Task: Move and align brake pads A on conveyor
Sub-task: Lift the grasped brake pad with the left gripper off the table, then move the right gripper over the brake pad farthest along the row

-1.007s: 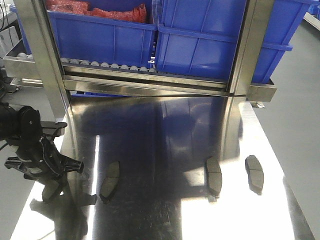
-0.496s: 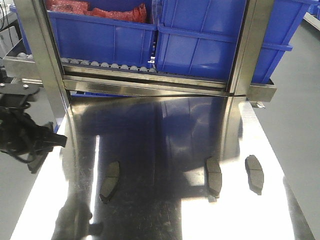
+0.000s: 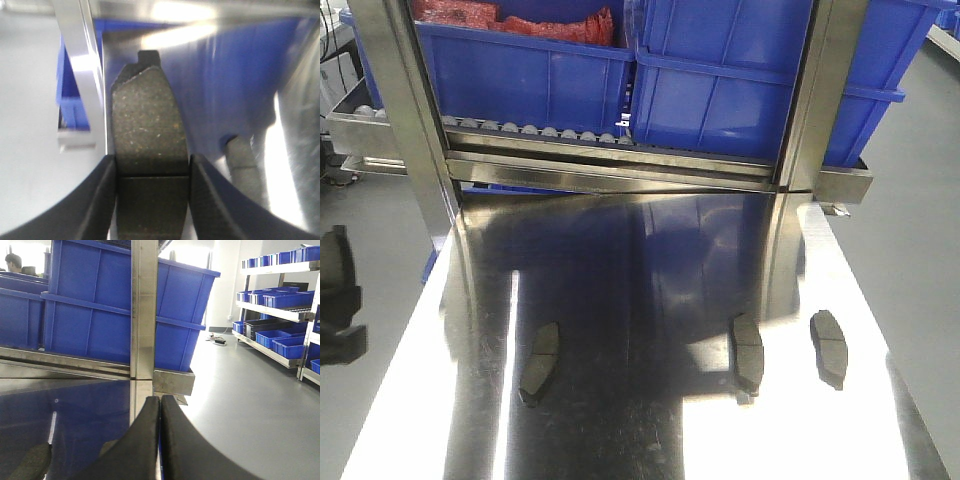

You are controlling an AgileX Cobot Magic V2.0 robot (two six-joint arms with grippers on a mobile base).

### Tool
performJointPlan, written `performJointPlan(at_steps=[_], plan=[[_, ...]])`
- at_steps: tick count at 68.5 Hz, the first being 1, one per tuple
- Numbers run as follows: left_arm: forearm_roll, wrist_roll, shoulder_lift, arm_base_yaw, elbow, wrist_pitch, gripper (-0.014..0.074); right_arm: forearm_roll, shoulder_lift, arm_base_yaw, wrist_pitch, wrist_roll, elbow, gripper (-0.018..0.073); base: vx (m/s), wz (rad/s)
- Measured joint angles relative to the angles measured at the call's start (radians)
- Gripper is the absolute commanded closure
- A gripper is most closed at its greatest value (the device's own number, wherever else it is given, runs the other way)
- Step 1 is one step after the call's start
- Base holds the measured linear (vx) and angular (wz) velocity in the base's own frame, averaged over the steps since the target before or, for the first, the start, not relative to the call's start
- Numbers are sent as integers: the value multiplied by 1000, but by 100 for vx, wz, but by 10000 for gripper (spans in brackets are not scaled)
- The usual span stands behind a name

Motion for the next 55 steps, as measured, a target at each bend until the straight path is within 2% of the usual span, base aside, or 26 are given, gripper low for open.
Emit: performJointPlan(at_steps=[13,27,55], plan=[[-15,-1,-215,0,122,-62,603,0,0,0,0,0,0,571,0,0],[-15,-1,-341,0,188,-71,602,0,0,0,0,0,0,571,0,0],[-15,-1,-368,0,190,-76,602,0,0,0,0,0,0,571,0,0]])
